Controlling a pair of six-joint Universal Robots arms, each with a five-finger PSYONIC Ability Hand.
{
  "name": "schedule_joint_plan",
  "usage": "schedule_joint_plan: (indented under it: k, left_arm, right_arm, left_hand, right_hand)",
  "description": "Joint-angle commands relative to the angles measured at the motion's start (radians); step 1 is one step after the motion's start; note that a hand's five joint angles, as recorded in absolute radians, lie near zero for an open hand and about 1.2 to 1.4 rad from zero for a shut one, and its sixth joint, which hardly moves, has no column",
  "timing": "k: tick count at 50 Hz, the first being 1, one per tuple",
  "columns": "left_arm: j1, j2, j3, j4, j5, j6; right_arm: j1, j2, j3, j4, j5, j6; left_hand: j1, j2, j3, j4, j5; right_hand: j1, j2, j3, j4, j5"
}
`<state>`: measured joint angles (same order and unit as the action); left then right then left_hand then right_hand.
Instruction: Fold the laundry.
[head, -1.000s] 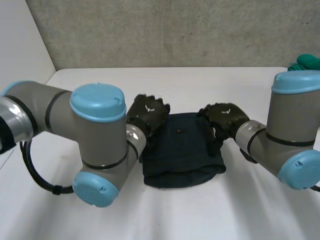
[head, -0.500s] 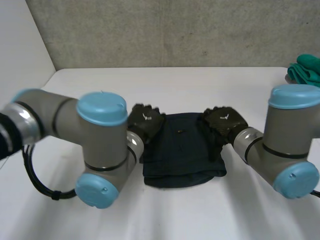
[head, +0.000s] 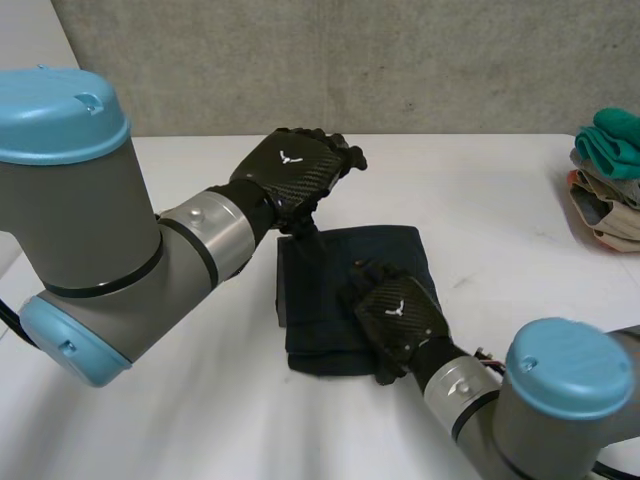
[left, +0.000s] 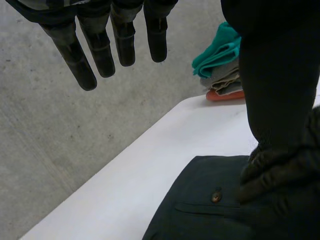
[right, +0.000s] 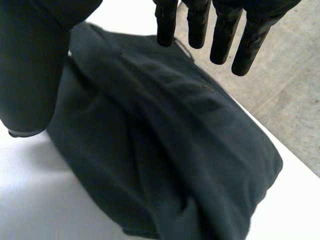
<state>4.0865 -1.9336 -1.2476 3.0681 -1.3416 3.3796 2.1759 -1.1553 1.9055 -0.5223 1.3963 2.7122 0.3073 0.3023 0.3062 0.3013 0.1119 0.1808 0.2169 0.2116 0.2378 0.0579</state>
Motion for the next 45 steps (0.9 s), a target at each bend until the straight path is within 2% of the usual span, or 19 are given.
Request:
schedule_joint_plan:
  k: [1, 10, 21, 27, 28, 29, 30, 39, 45]
  left_arm:
    - [0.002, -0.005, -0.003, 0.001, -0.007, -0.019]
    - [-0.001, -0.004, -0.006, 0.001, -0.007, -0.017]
    - [-0.001, -0.004, -0.010, 0.001, -0.008, -0.017]
    - [0.000, -0.001, -0.009, 0.001, -0.008, -0.017]
    - [0.002, -0.001, -0.009, 0.001, -0.010, -0.017]
    - [0.006, -0.001, -0.009, 0.001, -0.010, -0.017]
    - [0.008, -0.001, -0.009, 0.001, -0.010, -0.017]
    - [0.031, 0.015, -0.010, 0.001, -0.011, -0.019]
    - [0.048, 0.059, -0.023, 0.000, -0.011, -0.022]
  right_arm:
    - [0.004, 0.101, -0.062, -0.056, 0.018, -0.081]
    - [0.002, 0.161, -0.158, -0.096, 0.069, -0.083]
    - [-0.001, 0.262, -0.319, -0.039, 0.075, -0.077]
    - [-0.002, 0.281, -0.393, -0.007, 0.075, -0.065]
    - [-0.004, 0.282, -0.404, -0.005, 0.075, -0.061]
    - [-0.004, 0.290, -0.428, -0.004, 0.075, -0.060]
    - [-0.004, 0.295, -0.439, -0.004, 0.075, -0.058]
    - [-0.068, 0.312, -0.608, 0.079, 0.067, -0.055]
    - [-0.152, 0.200, -0.706, 0.128, 0.046, -0.034]
  left_hand:
    - [-0.006, -0.001, -0.005, 0.000, 0.015]
    - [-0.006, -0.001, -0.005, 0.000, 0.015]
    - [-0.006, -0.001, -0.005, 0.000, 0.015]
    - [-0.006, -0.001, -0.005, 0.000, 0.015]
    - [-0.006, -0.001, -0.005, 0.000, 0.015]
    - [-0.006, -0.001, -0.005, 0.000, 0.015]
    - [-0.006, -0.001, -0.005, 0.000, 0.015]
    - [-0.003, 0.002, -0.002, 0.003, 0.018]
    - [-0.003, 0.002, -0.002, 0.003, 0.018]
  right_hand:
    - [0.007, -0.029, -0.024, -0.050, -0.045]
    - [0.142, 0.106, 0.111, 0.085, 0.090]
    - [0.306, 0.270, 0.275, 0.249, 0.255]
    - [0.790, 0.754, 0.759, 0.733, 0.738]
    - [0.910, 0.874, 0.879, 0.853, 0.858]
    - [1.138, 1.102, 1.107, 1.081, 1.086]
    - [1.215, 1.179, 1.184, 1.158, 1.163]
    - [1.215, 1.179, 1.185, 1.158, 1.164]
    - [1.215, 1.179, 1.185, 1.158, 1.164]
